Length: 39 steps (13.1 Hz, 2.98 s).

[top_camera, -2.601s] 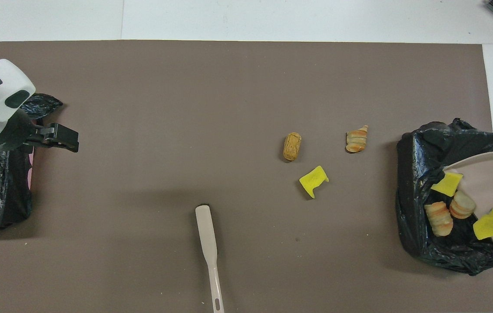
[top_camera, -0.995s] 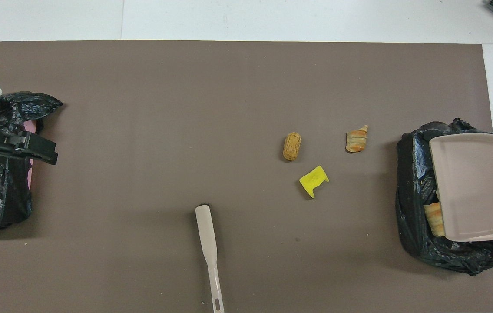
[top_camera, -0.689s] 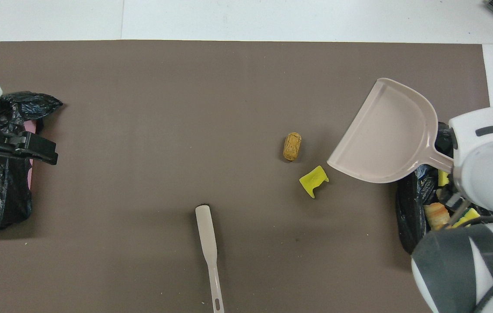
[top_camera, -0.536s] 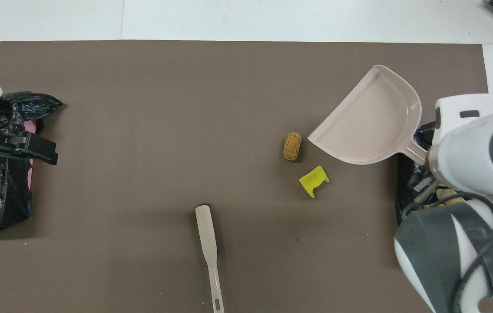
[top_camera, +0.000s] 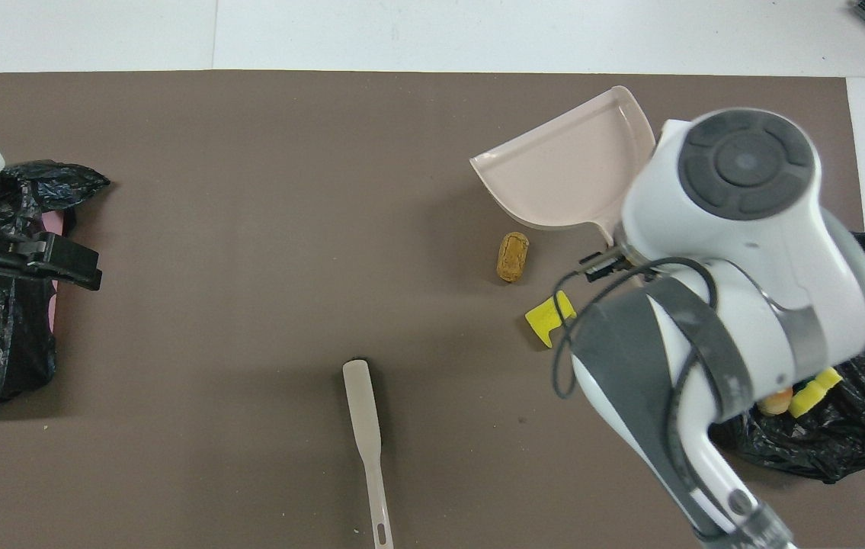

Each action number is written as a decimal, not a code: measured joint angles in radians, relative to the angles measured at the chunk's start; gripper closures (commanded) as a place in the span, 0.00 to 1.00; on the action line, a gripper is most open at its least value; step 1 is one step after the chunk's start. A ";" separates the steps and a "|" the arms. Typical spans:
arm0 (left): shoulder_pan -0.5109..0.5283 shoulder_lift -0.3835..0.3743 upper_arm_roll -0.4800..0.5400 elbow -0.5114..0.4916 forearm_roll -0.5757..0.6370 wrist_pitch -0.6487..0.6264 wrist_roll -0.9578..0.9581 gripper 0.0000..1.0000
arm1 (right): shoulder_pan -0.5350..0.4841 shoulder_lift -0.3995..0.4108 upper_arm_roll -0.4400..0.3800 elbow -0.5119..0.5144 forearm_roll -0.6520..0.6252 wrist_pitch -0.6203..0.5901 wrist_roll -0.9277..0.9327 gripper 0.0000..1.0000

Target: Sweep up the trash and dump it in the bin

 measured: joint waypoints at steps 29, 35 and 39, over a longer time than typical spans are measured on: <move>-0.028 0.039 -0.015 -0.269 0.000 0.402 -0.017 0.00 | 0.229 -0.188 -0.005 -0.196 0.129 0.011 0.236 0.00; -0.222 0.147 -0.021 -0.271 0.000 0.541 -0.256 0.00 | 0.273 -0.430 -0.004 -0.616 0.292 0.118 0.169 0.01; -0.331 0.206 -0.022 -0.269 0.000 0.619 -0.330 0.00 | 0.268 -0.516 -0.010 -0.769 0.369 0.163 0.031 0.05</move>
